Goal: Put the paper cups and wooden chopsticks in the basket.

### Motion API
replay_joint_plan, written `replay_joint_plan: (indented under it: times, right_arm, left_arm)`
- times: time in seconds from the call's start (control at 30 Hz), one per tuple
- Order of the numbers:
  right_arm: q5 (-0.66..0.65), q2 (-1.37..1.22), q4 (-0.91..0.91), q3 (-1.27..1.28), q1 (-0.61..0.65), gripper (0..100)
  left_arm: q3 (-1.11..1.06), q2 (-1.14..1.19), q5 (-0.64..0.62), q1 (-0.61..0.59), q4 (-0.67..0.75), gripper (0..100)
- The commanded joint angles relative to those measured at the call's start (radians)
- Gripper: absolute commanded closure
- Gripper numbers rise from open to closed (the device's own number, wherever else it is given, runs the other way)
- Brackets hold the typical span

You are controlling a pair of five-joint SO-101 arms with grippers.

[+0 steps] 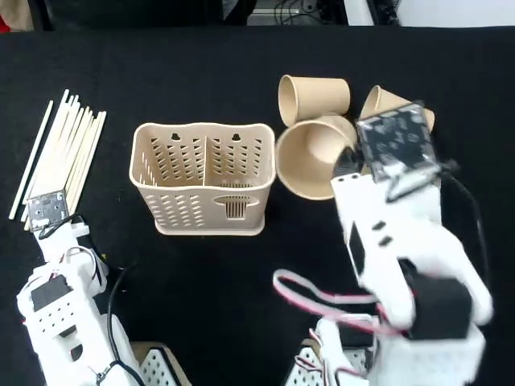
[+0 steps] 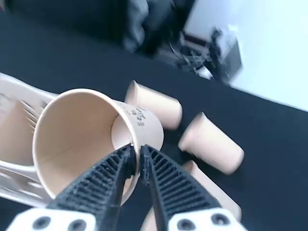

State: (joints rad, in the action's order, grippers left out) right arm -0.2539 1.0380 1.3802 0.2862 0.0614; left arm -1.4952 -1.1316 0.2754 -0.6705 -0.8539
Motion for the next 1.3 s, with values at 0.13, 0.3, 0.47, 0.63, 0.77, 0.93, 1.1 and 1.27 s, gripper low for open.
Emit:
replay_joint_plan:
  times: [0.13, 0.3, 0.47, 0.63, 0.77, 0.93, 1.1, 1.27]
  right_arm:
    - [0.181, -0.093, 0.080, -0.323, 0.158, 98.7]
    - [0.187, -0.182, 0.098, -0.390, 0.348, 98.7]
    - [0.187, -0.292, 0.132, -0.392, 0.417, 98.7]
    - [0.189, -0.369, 0.141, -0.386, 0.419, 98.7]
    - [0.189, -0.420, 0.155, -0.390, 0.419, 98.6]
    - [0.192, -0.483, 0.146, -0.392, 0.413, 94.2]
    - [0.356, -0.506, 0.100, -0.392, 0.411, 73.9]
    - [0.341, -0.476, -0.006, -0.415, 0.396, 72.2]
  left_arm:
    - [0.004, -0.012, 0.006, 0.004, 0.012, 80]
    - [0.004, -0.012, 0.006, 0.004, 0.012, 80]
    - [0.004, -0.012, 0.006, 0.005, 0.012, 80]
    - [0.004, -0.012, 0.006, 0.005, 0.014, 80]
    - [0.004, -0.012, 0.006, 0.005, 0.014, 80]
    - [0.004, -0.012, 0.006, 0.005, 0.014, 80]
    - [0.004, -0.012, 0.006, 0.005, 0.014, 80]
    - [0.004, -0.012, 0.006, 0.005, 0.014, 80]
